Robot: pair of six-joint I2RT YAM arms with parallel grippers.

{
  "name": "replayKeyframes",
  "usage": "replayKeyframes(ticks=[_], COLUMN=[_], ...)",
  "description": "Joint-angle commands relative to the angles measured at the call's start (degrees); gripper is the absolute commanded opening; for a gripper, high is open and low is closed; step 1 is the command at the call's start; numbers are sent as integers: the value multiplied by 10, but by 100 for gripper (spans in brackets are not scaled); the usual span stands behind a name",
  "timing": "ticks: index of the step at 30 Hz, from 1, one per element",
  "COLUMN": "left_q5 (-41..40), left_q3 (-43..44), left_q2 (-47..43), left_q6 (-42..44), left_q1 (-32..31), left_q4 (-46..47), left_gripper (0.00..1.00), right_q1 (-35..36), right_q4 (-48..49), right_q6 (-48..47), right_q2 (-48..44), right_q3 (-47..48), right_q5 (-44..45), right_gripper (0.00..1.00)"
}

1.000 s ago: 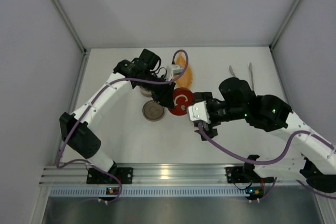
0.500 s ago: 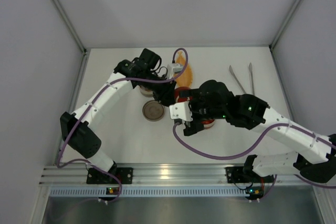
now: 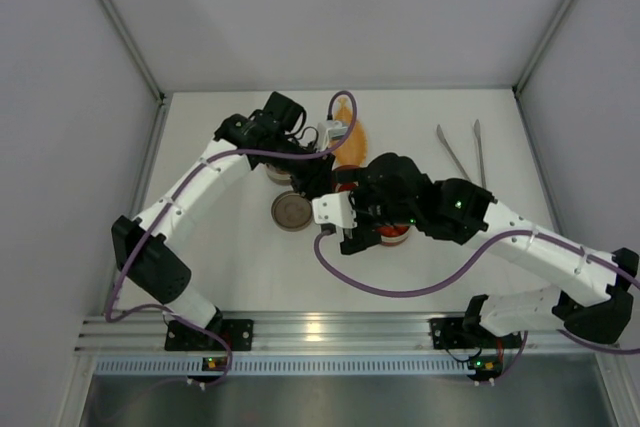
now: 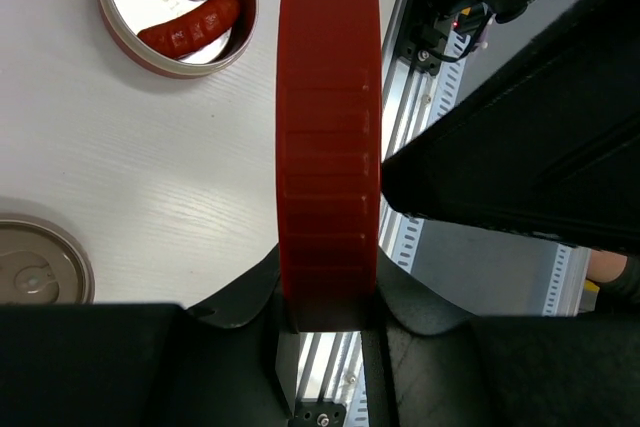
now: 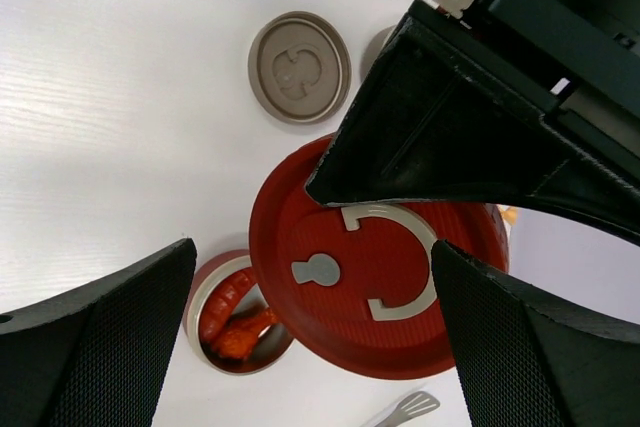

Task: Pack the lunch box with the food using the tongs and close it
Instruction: Pick up the box lid from the center of the board.

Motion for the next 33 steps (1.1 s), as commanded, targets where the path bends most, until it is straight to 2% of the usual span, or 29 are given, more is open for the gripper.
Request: replayKeyframes(ticks=[1, 14, 23, 33], left_q5=[20, -12, -2, -11], left_q3=[1, -24, -26, -2], left_q2=[-31, -55, -50, -52], left_q6=[12, 31, 24, 37], left_q1=[-3, -29, -30, -29], left_q4=[3, -4, 2, -8], left_gripper=[0, 0, 0, 0], right_q1=[0, -8, -6, 2], right_q4=[37, 52, 35, 4], right_q6=[-9, -5, -7, -15], right_q2=[3, 7, 11, 13], right_q3=[-4, -8, 19, -16], right_q5=[16, 44, 36, 5], right_gripper=[99, 99, 99, 97])
